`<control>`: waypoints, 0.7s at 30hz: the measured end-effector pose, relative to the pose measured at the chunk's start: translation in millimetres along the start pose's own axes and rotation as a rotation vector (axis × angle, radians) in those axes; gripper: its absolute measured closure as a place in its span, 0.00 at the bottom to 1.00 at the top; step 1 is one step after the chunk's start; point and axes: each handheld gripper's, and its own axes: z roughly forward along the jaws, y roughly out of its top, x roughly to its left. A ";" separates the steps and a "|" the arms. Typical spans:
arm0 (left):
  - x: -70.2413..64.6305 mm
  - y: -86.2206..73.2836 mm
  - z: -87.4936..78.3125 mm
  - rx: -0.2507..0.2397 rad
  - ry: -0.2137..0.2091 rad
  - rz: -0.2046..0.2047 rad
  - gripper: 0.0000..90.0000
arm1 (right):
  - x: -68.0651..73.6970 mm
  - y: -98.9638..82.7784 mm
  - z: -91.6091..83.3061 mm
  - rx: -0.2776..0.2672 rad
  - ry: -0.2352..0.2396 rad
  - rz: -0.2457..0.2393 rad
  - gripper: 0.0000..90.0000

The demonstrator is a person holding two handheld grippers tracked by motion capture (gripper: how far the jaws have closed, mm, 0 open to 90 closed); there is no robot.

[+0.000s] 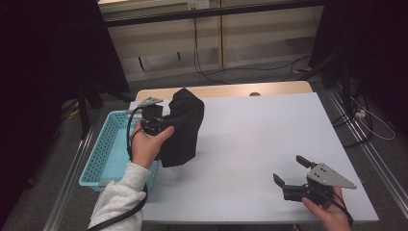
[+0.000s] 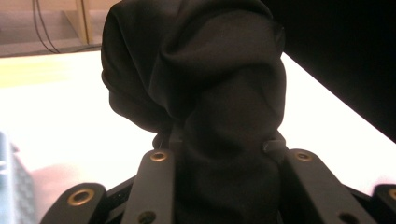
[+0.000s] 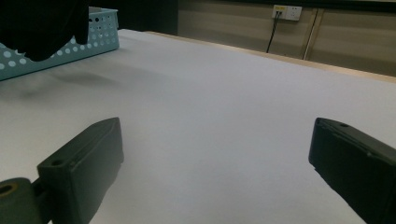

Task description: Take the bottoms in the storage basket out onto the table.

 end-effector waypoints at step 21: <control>-37.1 -50.5 65.0 0.036 -0.114 0.031 0.73 | -0.1 0.7 0.5 -0.006 -0.009 -0.010 0.03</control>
